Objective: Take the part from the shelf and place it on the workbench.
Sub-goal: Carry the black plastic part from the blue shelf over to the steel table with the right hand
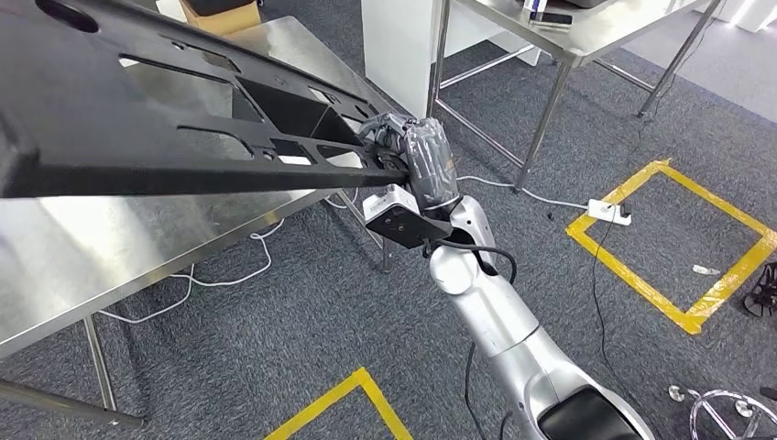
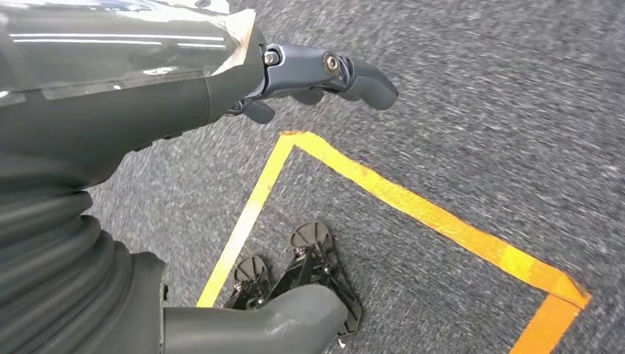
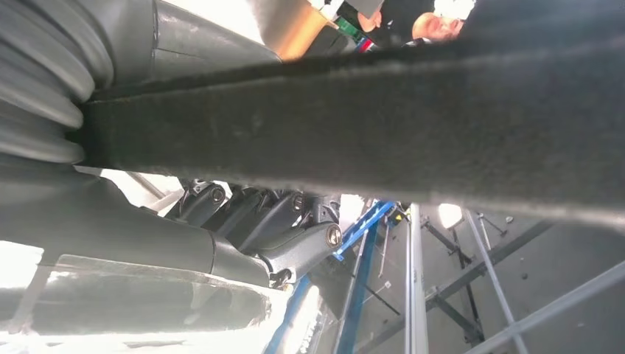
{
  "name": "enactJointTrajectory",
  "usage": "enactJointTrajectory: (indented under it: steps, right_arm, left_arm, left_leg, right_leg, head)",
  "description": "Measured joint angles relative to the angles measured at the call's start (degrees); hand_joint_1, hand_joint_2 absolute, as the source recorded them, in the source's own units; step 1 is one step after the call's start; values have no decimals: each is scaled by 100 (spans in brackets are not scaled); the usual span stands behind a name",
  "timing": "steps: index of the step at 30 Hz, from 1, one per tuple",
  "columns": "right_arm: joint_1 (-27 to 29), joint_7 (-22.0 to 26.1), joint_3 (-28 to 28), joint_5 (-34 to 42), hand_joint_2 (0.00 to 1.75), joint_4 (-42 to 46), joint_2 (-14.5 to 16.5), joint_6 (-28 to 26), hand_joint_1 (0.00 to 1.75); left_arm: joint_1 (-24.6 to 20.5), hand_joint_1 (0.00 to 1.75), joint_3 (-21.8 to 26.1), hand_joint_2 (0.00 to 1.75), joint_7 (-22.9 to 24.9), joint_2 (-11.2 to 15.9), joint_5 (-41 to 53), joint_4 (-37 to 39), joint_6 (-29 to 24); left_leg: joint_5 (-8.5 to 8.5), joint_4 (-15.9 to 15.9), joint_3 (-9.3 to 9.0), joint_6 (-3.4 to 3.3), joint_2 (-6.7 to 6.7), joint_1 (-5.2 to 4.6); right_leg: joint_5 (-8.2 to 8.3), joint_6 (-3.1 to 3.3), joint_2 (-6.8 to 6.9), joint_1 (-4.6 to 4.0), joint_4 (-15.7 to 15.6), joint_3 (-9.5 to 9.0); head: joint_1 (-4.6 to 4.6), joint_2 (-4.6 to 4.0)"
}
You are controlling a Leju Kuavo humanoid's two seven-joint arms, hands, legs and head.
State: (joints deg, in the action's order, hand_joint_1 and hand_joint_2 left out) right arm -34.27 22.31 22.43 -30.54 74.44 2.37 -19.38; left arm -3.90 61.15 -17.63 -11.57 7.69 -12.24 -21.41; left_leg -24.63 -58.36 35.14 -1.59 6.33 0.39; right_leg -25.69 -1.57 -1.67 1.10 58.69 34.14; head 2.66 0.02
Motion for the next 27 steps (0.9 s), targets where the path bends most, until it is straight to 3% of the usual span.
enactJointTrajectory:
  steps: [1, 3, 5, 6, 7, 8, 9, 12, 14, 16, 18, 21, 23, 24, 26, 27]
  right_arm:
    - [-4, 0, -1, 1, 175, 0, 8, 1, 175]
    - [-11, 1, -1, 2, 175, 0, 29, 1, 175]
    - [-11, 1, -2, 4, 175, -1, 38, 6, 175]
    - [-6, 1, -2, 5, 175, -1, 37, 10, 175]
    - [-1, 1, -1, 7, 175, -3, 37, 16, 175]
    - [4, 1, -1, 8, 175, -6, 37, 22, 175]
    - [6, 1, 0, 9, 175, -8, 37, 26, 175]
    - [-5, 3, -1, 23, 175, -11, 35, 29, 175]
    - [-16, 8, -2, 43, 175, -12, 31, 29, 175]
    - [-26, 14, -1, 59, 175, -13, 31, 29, 175]
    - [-39, 21, -4, 65, 175, -13, 22, 29, 175]
    - [-33, 39, -10, 78, 175, -32, -31, 26, 175]
    - [-7, 45, -14, 83, 175, -65, -74, 22, 175]
    - [0, 49, -15, 84, 175, -78, -91, 21, 175]
    - [-3, 62, -15, 88, 175, -91, -110, 21, 175]
    - [-6, 71, -15, 92, 175, -95, -115, 21, 175]
  left_arm:
    - [12, 0, 12, 175, -14, 4, -10, 0, 5]
    - [19, 0, 35, 175, -31, 11, -15, 0, 26]
    - [5, 0, 55, 175, -36, 19, -25, 0, 44]
    - [-1, 0, 63, 175, -33, 21, -29, 0, 48]
    - [-3, 0, 69, 175, -26, 26, -33, 0, 50]
    - [-3, 0, 74, 175, -20, 30, -38, 0, 54]
    - [-2, 0, 78, 175, -14, 35, -41, 0, 63]
    - [-10, 0, 81, 175, -8, 59, -45, -1, 85]
    - [-16, 0, 81, 175, -5, 71, -41, -1, 86]
    - [-12, 0, 81, 175, -4, 73, -37, 0, 91]
    - [-8, 0, 81, 175, -6, 67, -31, 0, 101]
    - [-19, 0, 80, 175, -13, 61, -14, 0, 122]
    - [-16, 0, 79, 175, -13, 54, -7, 0, 126]
    - [-11, 0, 79, 175, -12, 48, -6, 0, 126]
    - [-7, 0, 79, 175, -11, 38, -5, 0, 125]
    - [-8, 0, 79, 175, -11, 36, -5, 0, 122]
  left_leg:
    - [-10, -15, 11, 27, -26, 13]
    - [-157, -243, 114, 90, -251, 19]
    - [-494, -894, 438, 145, -520, 27]
    - [-650, -1275, 642, 165, -576, 37]
    - [-724, -1545, 798, 177, -600, 43]
    - [-687, -1615, 855, 179, -612, 44]
    - [-547, -1452, 790, 168, -625, 43]
    - [-46, -317, 209, 57, -842, -4]
    - [3, -29, 62, -11, -918, -54]
    - [21, 14, 42, -67, -810, -53]
    - [77, 118, -38, -128, -711, -18]
    - [120, 173, -83, -176, -541, 6]
    - [117, 169, -81, -175, -396, 6]
    - [114, 164, -82, -170, -325, 8]
    - [96, 136, -80, -141, -190, 12]
    - [76, 107, -66, -110, -129, 4]
  right_leg:
    - [9, 35, 33, 3, -7, -8]
    - [13, 119, 111, 23, -25, -31]
    - [-5, 187, 203, 16, -29, -46]
    - [-12, 205, 256, 5, -29, -48]
    - [-19, 214, 309, -2, -28, -49]
    - [-24, 219, 361, -8, -28, -51]
    - [-31, 218, 411, -13, -28, -58]
    - [-66, 189, 542, -54, -29, -99]
    - [-93, 142, 618, -75, -36, -121]
    - [-113, 85, 688, -82, -57, -149]
    - [-217, 53, 569, -85, 97, -115]
    - [-644, 86, 253, -53, 1100, 357]
    - [-749, 45, 204, -37, 1548, 621]
    - [-658, -5, 194, -29, 1440, 596]
    - [-303, -113, 85, 12, 682, 278]
    - [-151, -133, 8, 29, 305, 106]
  head:
    - [-1, 0]
    - [-16, 0]
    - [-34, 0]
    - [-34, 0]
    - [-35, 0]
    - [-36, 0]
    - [-36, 0]
    - [-31, 0]
    - [-28, 0]
    - [-27, 0]
    - [-19, -1]
    - [2, 0]
    - [8, 0]
    - [10, 0]
    - [11, 0]
    - [13, 0]
